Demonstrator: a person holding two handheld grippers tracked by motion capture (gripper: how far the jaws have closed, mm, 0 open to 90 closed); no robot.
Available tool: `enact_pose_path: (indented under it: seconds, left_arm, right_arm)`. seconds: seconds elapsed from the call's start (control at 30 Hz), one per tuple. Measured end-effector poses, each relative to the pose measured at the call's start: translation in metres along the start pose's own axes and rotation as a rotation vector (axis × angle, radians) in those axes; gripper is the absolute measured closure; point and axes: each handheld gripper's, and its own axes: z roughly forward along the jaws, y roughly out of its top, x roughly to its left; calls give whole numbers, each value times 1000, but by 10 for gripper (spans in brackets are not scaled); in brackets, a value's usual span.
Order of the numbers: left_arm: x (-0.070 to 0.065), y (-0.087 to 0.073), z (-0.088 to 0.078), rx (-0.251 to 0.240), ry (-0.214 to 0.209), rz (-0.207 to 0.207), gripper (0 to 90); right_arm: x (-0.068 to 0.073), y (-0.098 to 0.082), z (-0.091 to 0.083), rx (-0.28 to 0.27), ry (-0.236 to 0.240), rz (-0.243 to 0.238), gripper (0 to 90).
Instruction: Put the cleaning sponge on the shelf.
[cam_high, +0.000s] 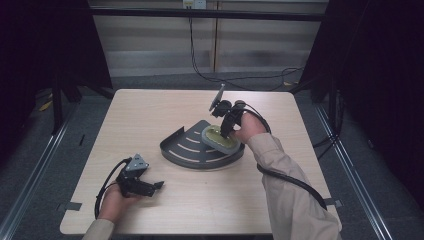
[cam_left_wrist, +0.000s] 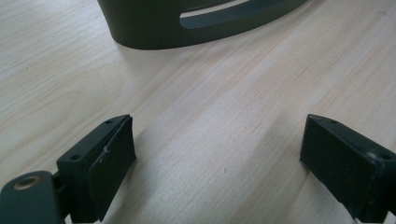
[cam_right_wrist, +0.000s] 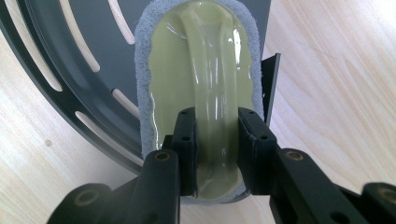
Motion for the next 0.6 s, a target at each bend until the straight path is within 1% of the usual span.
enact_pose_path:
  seconds: [0.1,0.17,0.23,0.37,0.4,0.5,0.6]
  left_arm:
    - [0,0,0,-1,0,1,95]
    - [0,0,0,-1,0,2,95]
    - [0,0,0,-1,0,1,95]
    - [0,0,0,0,-1,1,95]
    - [0,0,0,1,0,1,95]
    - [0,0,0,0,-1,2,95]
    - [0,0,0,1,-1,4,95]
  right_arm:
    - [0,0,1,5,1,1,707]
    - [1,0,3,-1,-3,0,707]
    - [0,-1,4,3,4,1,707]
    - [1,-1,8,3,-5,-1,707]
    - [1,-2,9,3,4,3,707]
    - [0,-3,13,4,-3,-4,706]
    - [0,-4,14,8,-4,11,706]
